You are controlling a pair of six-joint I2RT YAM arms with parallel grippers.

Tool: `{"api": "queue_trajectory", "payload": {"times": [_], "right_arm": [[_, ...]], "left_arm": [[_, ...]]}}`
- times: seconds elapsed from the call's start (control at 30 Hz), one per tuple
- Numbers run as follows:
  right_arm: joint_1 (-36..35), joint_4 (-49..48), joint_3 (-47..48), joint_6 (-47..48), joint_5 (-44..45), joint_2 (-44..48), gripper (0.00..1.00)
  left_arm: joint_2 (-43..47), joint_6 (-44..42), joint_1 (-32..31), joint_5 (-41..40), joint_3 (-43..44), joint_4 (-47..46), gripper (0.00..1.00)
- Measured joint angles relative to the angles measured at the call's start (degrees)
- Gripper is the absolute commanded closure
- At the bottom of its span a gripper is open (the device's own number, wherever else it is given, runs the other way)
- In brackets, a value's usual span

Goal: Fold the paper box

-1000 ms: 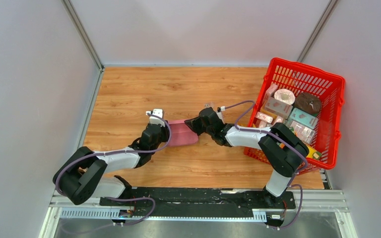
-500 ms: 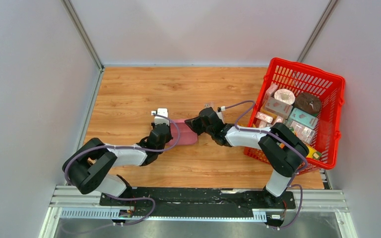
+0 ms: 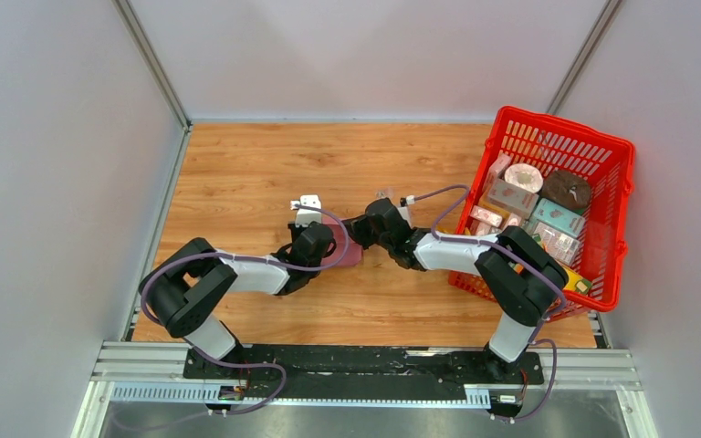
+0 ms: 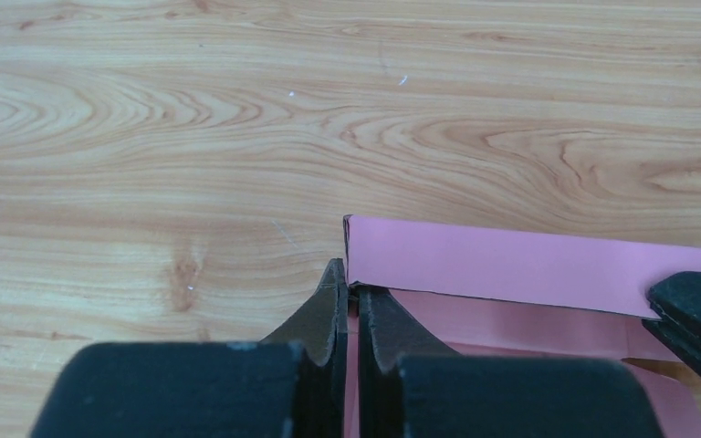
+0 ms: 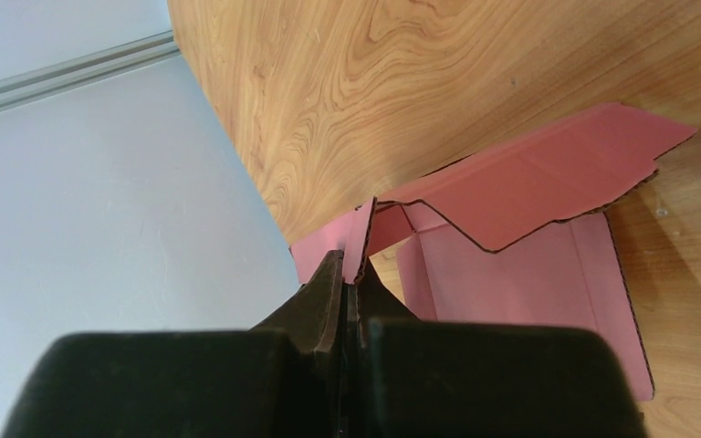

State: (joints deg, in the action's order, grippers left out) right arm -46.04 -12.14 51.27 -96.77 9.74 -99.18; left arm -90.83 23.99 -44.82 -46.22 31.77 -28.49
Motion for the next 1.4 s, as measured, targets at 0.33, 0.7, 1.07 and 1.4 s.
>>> {"api": "queue_trajectory", "payload": {"times": [0.33, 0.7, 1.07, 1.4], "right_arm": [[-0.5, -0.2, -0.3, 0.0, 0.4, 0.2, 1.0], [-0.8, -0.2, -0.7, 1.1, 0.8, 0.8, 0.78], [-1.8, 17.8, 2.3, 41.1, -1.5, 14.1, 0.18], [-0.3, 38.1, 27.3, 64.5, -10.8, 7.8, 0.51]], "left_arm": [[-0.5, 1.2, -0.2, -1.3, 0.4, 0.9, 1.0], [-1.9, 4.0, -1.1, -4.2, 1.9, 2.8, 1.0], [5.8, 1.3, -0.5, 0.3, -7.8, -3.6, 1.0], [9.0, 1.9, -0.5, 0.3, -8.5, 1.0, 1.0]]}}
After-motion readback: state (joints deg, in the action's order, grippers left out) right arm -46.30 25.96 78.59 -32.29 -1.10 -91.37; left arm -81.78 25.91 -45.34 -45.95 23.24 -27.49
